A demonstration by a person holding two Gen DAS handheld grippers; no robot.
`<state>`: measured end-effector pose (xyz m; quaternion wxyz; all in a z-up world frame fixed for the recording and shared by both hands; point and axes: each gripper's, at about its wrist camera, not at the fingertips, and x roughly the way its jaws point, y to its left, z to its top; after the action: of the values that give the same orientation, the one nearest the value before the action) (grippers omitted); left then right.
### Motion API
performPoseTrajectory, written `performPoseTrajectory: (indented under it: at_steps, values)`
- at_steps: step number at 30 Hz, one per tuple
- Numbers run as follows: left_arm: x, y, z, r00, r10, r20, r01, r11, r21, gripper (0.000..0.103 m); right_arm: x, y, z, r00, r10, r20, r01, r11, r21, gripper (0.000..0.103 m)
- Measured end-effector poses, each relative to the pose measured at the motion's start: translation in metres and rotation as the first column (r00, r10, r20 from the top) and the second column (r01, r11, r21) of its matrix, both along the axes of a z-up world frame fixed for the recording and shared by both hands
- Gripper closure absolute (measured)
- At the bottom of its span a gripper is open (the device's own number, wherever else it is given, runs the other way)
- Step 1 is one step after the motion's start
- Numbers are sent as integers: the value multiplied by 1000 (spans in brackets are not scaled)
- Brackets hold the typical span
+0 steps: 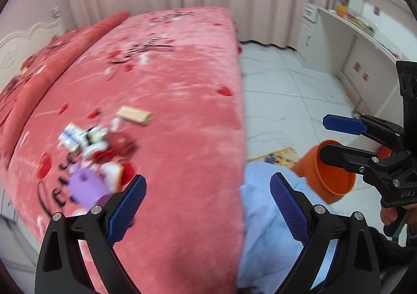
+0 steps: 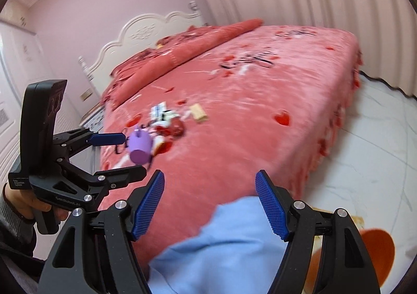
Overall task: Collect trash
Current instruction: 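Move both tools back over the bed toward the remaining items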
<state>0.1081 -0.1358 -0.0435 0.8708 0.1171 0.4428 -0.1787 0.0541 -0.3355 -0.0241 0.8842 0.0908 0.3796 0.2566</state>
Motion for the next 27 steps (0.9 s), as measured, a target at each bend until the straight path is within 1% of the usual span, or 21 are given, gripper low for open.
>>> performPoseTrajectory:
  at_steps: [4,7,12,17,24,27]
  values:
    - [-6,33,4,999,48,17,-48,999,-7,9,9,36,8,998,62,12,-62,998,-8,31]
    - [-9,58,5,996,85,25,-84,996,-20,9,15,55,8,995,94,18,-94,995,-18,30]
    - [-4,97,1,988,151,17,-150,988,-47,9,34,91,9,988,151,20,-150,988,-30,30]
    - [12,127,-4,981,196,4,-196,979,-58,9,57,120,5,981,192,14,-191,981,-38,30]
    - [41,159,-11,975,221,-12,-222,971,-85,9,93,149,-5,972,234,5,-233,971,-51,31]
    - [57,170,-16,973,231,-24,-233,969,-83,9,105,160,-10,968,250,0,-249,967,-59,31]
